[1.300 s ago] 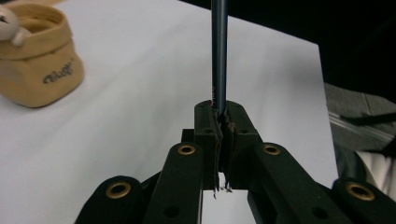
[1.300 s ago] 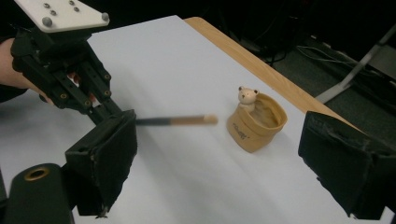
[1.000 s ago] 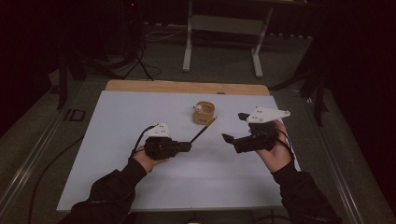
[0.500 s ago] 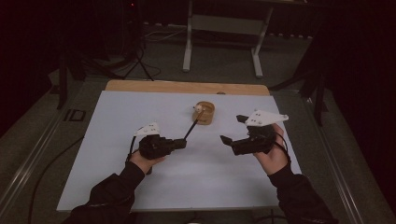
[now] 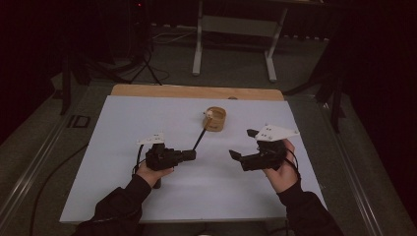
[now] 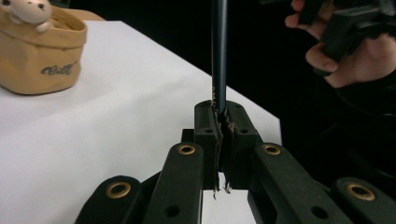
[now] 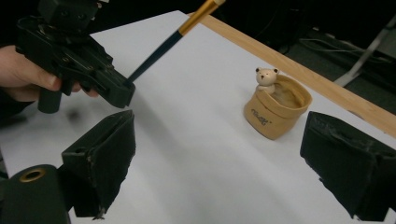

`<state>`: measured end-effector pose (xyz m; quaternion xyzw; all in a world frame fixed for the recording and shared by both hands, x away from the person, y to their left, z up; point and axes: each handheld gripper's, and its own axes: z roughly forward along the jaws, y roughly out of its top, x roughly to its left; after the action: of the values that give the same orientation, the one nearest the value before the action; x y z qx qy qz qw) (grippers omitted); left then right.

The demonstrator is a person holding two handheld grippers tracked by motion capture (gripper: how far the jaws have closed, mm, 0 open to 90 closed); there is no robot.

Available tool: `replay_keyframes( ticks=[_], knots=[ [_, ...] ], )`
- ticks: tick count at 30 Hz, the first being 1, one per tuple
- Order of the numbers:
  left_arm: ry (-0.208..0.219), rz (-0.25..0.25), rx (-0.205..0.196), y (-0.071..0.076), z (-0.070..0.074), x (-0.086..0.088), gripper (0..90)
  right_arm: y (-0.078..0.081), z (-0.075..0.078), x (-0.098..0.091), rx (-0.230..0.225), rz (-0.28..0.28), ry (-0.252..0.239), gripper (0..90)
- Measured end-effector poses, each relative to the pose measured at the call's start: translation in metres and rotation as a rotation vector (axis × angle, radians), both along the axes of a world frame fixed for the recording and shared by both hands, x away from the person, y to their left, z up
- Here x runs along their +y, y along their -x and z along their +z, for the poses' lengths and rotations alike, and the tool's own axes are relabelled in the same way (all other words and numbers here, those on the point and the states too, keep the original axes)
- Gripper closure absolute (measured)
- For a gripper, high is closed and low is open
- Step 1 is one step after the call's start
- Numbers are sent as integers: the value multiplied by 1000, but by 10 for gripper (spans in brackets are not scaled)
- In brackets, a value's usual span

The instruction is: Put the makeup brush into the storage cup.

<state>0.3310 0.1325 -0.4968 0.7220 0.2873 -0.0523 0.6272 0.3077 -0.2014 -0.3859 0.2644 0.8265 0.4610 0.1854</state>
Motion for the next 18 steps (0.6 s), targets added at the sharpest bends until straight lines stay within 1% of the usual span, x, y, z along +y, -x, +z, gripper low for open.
replay_keyframes(
  ticks=[1,2,3,4,5,6,7,8,9,11,12,14,15,17,18],
  knots=[
    [0,0,0,0,0,0,862,0,0,0,0,0,0,104],
    [-13,9,-18,1,-1,0,862,2,-2,-1,1,-13,-3,104],
    [-13,9,-18,1,-1,0,862,2,-2,-1,1,-14,-4,104],
    [-23,13,-29,1,-2,-1,861,3,-3,-2,9,-18,-16,104],
    [-23,19,-38,2,-3,-1,861,3,-3,-2,9,-18,-16,104],
    [-79,53,-89,5,-2,-2,861,4,-3,-2,6,-23,-23,104],
    [-75,39,-100,5,-3,-2,861,5,-2,-3,0,-27,-30,98],
    [-77,41,-106,5,-3,-3,861,6,-1,-2,-4,-30,-33,98],
    [-78,40,-109,5,-3,-3,861,7,0,-1,-10,-27,-30,98],
    [-76,39,-113,5,-4,-3,861,8,3,2,-12,-25,-9,97],
    [-79,38,-109,5,-4,-3,861,9,4,3,-16,-18,-12,97],
    [-76,46,-104,5,-5,-3,861,11,6,7,-22,-13,3,97],
    [-66,44,-101,5,-5,-2,861,11,7,9,-30,-17,4,97],
    [-63,48,-96,5,-5,-2,861,13,9,12,-32,-12,2,97],
    [-59,46,-94,5,-5,-2,861,13,10,13,-41,-16,4,97]
  ],
)
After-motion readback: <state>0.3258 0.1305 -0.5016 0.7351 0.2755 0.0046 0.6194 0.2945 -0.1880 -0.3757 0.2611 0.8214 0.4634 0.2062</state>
